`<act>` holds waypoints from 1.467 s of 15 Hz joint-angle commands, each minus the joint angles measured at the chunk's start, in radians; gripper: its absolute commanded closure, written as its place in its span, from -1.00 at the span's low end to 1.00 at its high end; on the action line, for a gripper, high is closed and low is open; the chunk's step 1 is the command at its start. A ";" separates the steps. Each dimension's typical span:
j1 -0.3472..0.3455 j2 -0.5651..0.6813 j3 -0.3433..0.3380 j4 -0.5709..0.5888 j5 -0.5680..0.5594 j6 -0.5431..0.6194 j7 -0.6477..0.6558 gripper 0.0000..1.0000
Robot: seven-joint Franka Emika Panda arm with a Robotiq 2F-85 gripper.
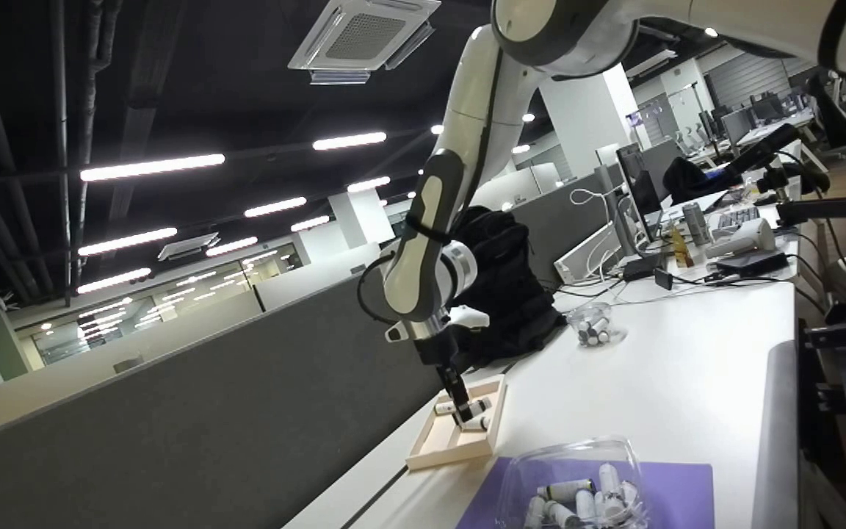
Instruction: Remove one bottle from the box
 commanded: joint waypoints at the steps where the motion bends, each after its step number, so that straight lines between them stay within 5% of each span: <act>1: 0.000 -0.139 0.005 -0.202 -0.005 0.048 -0.050 0.87; 6: 0.015 -0.131 0.014 -0.315 0.010 0.206 -0.052 0.87; 13: 0.012 -0.091 0.033 -0.375 0.011 0.282 -0.043 0.87; 14: 0.011 -0.092 0.035 -0.377 0.012 0.284 -0.042 -0.04; 16: 0.011 -0.098 0.035 -0.383 0.011 0.288 -0.039 -0.13; 22: -0.020 -0.188 0.060 -0.406 0.033 0.272 -0.056 -0.96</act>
